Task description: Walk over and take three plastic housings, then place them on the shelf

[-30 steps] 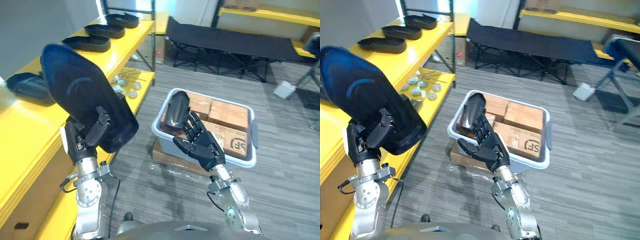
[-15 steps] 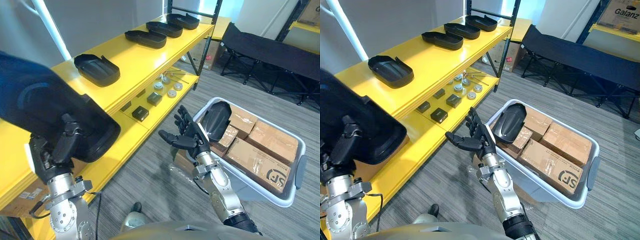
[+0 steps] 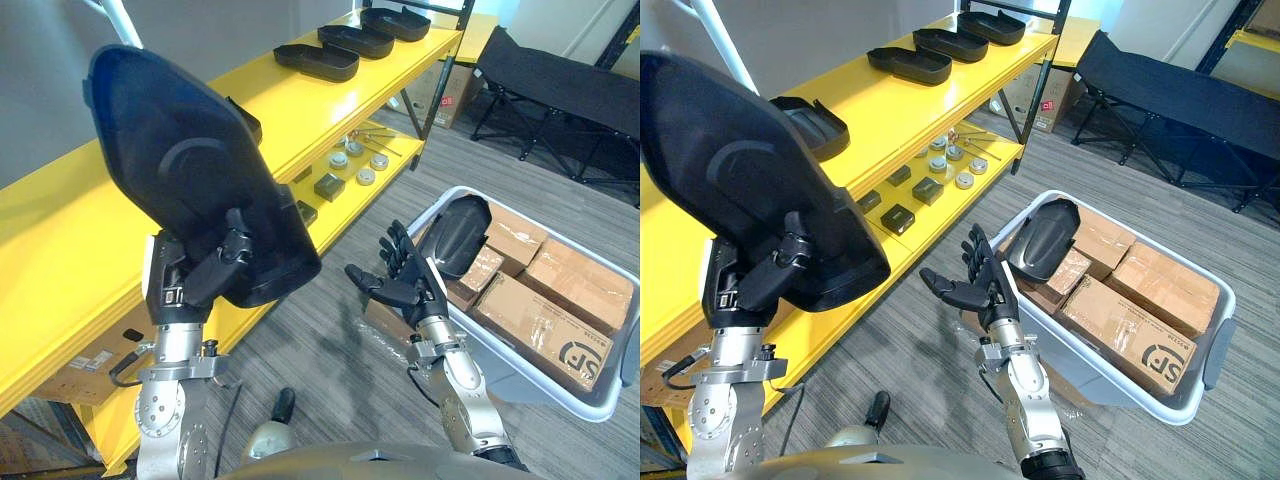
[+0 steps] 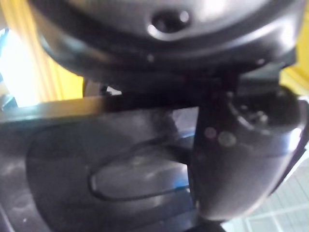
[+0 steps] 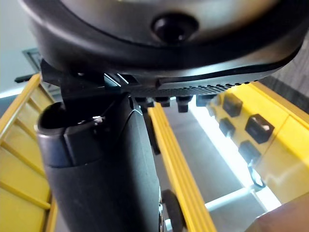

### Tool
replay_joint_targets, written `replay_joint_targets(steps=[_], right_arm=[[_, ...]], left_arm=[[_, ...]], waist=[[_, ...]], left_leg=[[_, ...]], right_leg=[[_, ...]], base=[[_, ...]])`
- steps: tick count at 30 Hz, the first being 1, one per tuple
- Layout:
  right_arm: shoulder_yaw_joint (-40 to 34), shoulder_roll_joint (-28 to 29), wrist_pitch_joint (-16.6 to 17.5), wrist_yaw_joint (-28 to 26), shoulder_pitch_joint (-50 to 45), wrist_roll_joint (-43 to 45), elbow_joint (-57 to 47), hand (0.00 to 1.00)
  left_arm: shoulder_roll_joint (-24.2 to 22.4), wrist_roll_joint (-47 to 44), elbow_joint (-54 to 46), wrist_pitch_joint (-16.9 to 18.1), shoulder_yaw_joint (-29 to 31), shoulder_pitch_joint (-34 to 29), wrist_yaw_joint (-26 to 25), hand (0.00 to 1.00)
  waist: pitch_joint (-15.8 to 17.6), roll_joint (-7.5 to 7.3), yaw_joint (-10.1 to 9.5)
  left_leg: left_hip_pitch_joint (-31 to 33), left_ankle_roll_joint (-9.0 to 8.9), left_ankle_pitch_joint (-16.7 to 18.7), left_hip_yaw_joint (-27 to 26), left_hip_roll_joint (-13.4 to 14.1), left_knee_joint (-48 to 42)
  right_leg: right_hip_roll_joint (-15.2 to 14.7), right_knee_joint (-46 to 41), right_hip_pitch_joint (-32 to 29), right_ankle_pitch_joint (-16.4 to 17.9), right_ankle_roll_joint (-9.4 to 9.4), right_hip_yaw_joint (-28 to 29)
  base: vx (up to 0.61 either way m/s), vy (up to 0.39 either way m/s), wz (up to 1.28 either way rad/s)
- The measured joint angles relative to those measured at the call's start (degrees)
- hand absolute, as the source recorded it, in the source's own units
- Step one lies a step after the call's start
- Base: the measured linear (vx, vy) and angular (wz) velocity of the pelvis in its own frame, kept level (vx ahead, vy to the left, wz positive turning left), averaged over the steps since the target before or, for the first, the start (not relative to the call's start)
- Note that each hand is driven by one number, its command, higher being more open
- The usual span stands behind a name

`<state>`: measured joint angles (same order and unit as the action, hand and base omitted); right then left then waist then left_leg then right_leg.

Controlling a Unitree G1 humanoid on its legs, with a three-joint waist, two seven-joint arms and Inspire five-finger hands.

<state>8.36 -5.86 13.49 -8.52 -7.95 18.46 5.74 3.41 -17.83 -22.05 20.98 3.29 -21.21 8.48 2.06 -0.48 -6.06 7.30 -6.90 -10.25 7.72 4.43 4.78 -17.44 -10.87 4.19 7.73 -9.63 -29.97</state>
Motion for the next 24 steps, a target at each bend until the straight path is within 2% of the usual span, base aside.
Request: replay_joint_targets(steps=[6,11,13,14,15,16,17,18,19,20,21,22,23,24], right_arm=[[0.62,-0.48,1.11,-3.73,0.15,0.02,-0.01,1.0],[3.02,-0.45,2.54,-4.6,0.8,0.55,-0.04,1.0],[3.97,-0.38,3.14,-4.52,2.2,0.55,-0.04,1.0],[3.94,-0.26,3.34,-4.26,2.83,0.56,-0.46,1.0],[3.82,-0.22,3.57,-3.65,3.19,0.58,-1.19,1.0],[3.56,-0.17,3.78,-3.44,3.22,0.66,-1.58,1.0],[3.18,-1.11,4.64,-3.2,3.61,1.28,-1.92,1.0],[3.14,-1.3,4.81,-3.08,3.71,1.45,-1.91,1.0],[3.16,-1.15,4.89,-2.83,3.74,2.44,-1.87,1.0],[3.33,-0.96,5.49,-2.83,4.14,2.62,-1.81,1.0],[3.48,-0.55,5.91,-2.85,4.54,2.65,-1.78,1.0],[3.78,-0.17,6.03,-3.14,6.0,2.63,-1.62,1.0],[3.77,-0.29,6.12,-3.39,7.47,2.6,-1.7,1.0],[3.52,-0.34,6.22,-3.2,8.15,2.61,-1.9,1.0]], left_arm=[[-0.1,-0.02,0.01,0.0,-0.75,0.4,-2.15,0.0],[-0.17,-0.04,0.0,0.13,-0.51,-1.36,-4.32,0.0],[-0.22,-0.03,0.01,0.11,-0.27,-1.72,-4.56,0.0],[-0.19,-0.01,-0.01,0.12,0.04,-1.63,-4.4,0.0],[-0.07,0.04,-0.04,0.12,0.51,-1.65,-4.11,0.0],[0.0,0.14,-0.07,0.12,0.78,-1.59,-4.0,0.0],[-0.77,0.29,-0.1,0.16,1.4,-1.7,-4.07,0.0],[-0.86,0.39,-0.1,0.18,2.09,-1.9,-4.23,0.0],[-0.36,0.51,-0.31,0.27,3.95,-2.35,-4.81,0.0],[0.62,0.72,-1.07,0.32,5.72,-2.4,-6.49,0.0],[1.16,0.81,-1.16,0.57,6.79,-2.06,-7.38,0.0],[1.52,1.18,-1.11,0.68,9.14,-1.43,-9.06,0.0],[1.56,1.18,-0.93,0.69,11.27,-0.79,-10.88,0.0],[1.72,1.07,-0.83,0.68,11.89,-0.17,-11.62,0.0]], waist=[[0.11,0.26,0.17],[0.5,-0.13,-0.53],[1.62,-0.94,-1.17],[2.14,-1.86,-1.81],[2.9,-3.29,-2.05],[3.35,-4.05,-2.04],[3.7,-2.04,-2.01],[3.87,-1.54,-2.16],[3.68,-1.4,-2.22],[3.99,-0.99,-2.03],[4.11,-1.01,-1.7],[4.35,-0.84,-1.75],[4.69,-0.09,-1.72],[4.92,0.29,-1.69]], left_leg=[[0.14,0.33,-0.49,-2.19,1.02,0.24],[0.18,0.65,-0.31,-4.16,0.84,-0.03],[0.8,0.92,0.46,-4.09,-0.18,-2.19],[1.95,0.88,2.09,-4.06,-1.26,-4.77],[3.28,1.68,3.94,-4.55,-2.76,-8.47],[4.37,2.66,5.71,-5.55,-3.75,-12.22],[6.34,3.42,10.66,-5.93,-3.74,-18.99],[6.3,3.84,11.56,-5.67,-3.77,-20.02],[5.18,4.47,12.02,-5.67,-3.88,-18.97],[3.99,5.13,11.82,-5.3,-3.75,-16.66],[3.54,5.91,11.45,-4.27,-3.33,-15.75],[2.36,7.05,10.7,-2.59,-3.25,-14.37],[1.32,7.34,10.54,-1.34,-2.91,-13.94],[0.84,7.38,10.54,-0.54,-2.9,-13.61]], right_leg=[[1.17,1.16,-0.08,0.07,0.03,0.56],[0.35,0.17,-0.12,0.2,-0.06,0.55],[-0.96,-1.32,0.05,0.95,0.21,0.2],[-2.24,-1.91,0.46,1.19,0.31,-0.83],[-4.06,-1.43,2.08,1.29,0.6,-2.74],[-4.89,-1.62,2.95,1.02,0.8,-3.69],[-5.71,-8.2,2.3,0.35,4.86,-3.64],[-6.93,-13.11,0.47,-1.04,7.02,-2.72],[-8.46,-20.55,-3.75,-5.81,11.15,0.77],[-8.63,-24.49,-6.63,-10.36,11.07,4.17],[-8.14,-26.27,-7.84,-8.35,9.62,5.27],[-5.71,-27.63,-9.55,-1.29,8.23,6.45],[-1.96,-24.42,-9.89,3.01,8.02,7.19],[0.3,-21.65,-10.07,4.15,8.31,8.06]], base=[[-0.11,-0.018,-0.05],[-0.06,0.014,0.05],[0.0,0.019,0.16],[-0.01,0.084,0.43],[-0.01,0.116,0.55],[0.05,0.146,0.6],[0.05,0.134,0.43],[0.06,0.197,0.4],[0.08,0.221,0.34],[0.11,0.194,0.32],[0.18,0.102,0.25],[0.19,0.081,0.19],[0.21,0.098,0.2],[0.15,0.105,0.5]])
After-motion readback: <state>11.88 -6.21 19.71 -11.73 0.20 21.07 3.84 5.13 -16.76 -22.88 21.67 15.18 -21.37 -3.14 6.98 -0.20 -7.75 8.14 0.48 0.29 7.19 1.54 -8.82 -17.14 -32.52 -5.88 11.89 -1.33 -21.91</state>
